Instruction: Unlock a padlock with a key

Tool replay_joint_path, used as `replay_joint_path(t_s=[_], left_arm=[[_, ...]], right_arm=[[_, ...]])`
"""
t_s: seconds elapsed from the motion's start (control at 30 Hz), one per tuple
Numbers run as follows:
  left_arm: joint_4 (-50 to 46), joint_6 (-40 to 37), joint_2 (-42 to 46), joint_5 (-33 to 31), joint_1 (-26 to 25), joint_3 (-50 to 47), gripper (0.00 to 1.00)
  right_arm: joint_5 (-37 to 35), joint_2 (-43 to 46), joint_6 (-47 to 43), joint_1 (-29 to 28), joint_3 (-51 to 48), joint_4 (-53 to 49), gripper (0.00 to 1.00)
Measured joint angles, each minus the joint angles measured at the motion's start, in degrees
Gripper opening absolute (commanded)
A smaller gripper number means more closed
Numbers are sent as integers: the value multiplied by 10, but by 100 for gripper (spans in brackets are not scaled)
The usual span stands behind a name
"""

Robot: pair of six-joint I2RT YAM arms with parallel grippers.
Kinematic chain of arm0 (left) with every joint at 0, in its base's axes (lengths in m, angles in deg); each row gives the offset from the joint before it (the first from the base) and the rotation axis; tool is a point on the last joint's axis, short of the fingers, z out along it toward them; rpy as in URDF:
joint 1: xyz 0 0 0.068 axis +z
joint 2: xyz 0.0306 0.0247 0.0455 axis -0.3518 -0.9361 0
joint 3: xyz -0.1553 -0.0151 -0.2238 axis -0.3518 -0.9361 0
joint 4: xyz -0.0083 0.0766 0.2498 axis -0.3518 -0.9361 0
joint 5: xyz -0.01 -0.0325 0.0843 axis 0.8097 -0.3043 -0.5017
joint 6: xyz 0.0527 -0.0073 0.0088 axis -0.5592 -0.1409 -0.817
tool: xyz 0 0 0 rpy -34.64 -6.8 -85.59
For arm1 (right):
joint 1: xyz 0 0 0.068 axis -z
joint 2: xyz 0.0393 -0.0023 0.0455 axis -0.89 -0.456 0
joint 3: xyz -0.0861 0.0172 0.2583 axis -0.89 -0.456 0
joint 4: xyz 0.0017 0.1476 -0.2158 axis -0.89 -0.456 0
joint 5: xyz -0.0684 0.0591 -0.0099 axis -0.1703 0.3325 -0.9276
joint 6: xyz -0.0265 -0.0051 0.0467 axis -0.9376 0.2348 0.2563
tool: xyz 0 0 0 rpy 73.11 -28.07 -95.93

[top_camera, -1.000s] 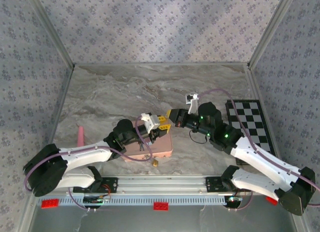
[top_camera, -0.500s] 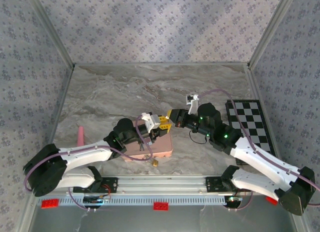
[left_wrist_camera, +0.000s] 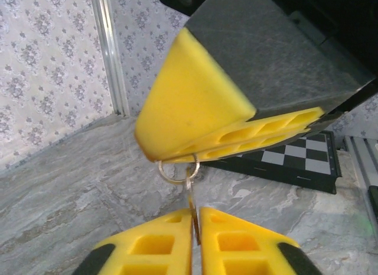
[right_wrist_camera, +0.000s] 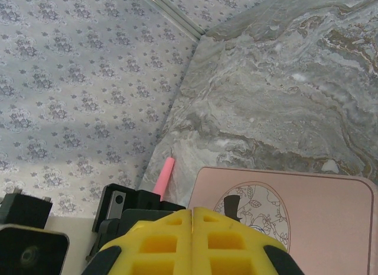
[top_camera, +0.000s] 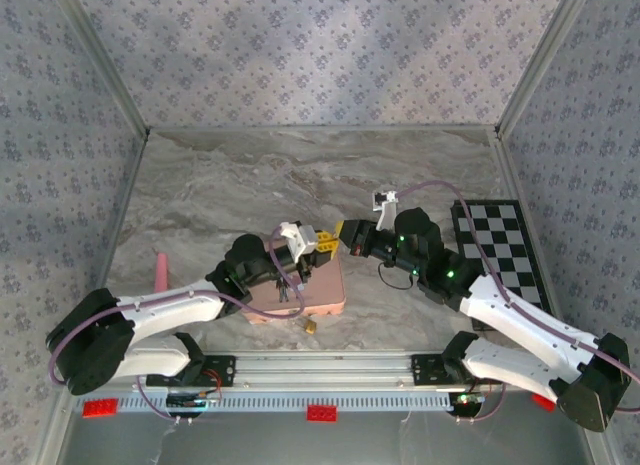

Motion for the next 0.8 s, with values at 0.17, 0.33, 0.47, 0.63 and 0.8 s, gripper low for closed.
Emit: replay_joint_path(t_s=[0.17,0.33,0.47,0.63,0.8], left_arm=[[-12,-6,3,-3,12,1,4],[-74,-47,20,-7,13,16,3],[-124,-87,32,-10,14,30,0],[-203,-145,36,-15,17,50,0],[-287,-204,39,-50,18,78,0]], right_arm=[[-7,0,0,0,-3,0,0],[-9,0,0,0,-6,-1,0],[-9,-5,1,0,-6,-2,4],[-17,-10,9,0,-6,-26,26],[-32,-6,25,0,-6,-45,36]])
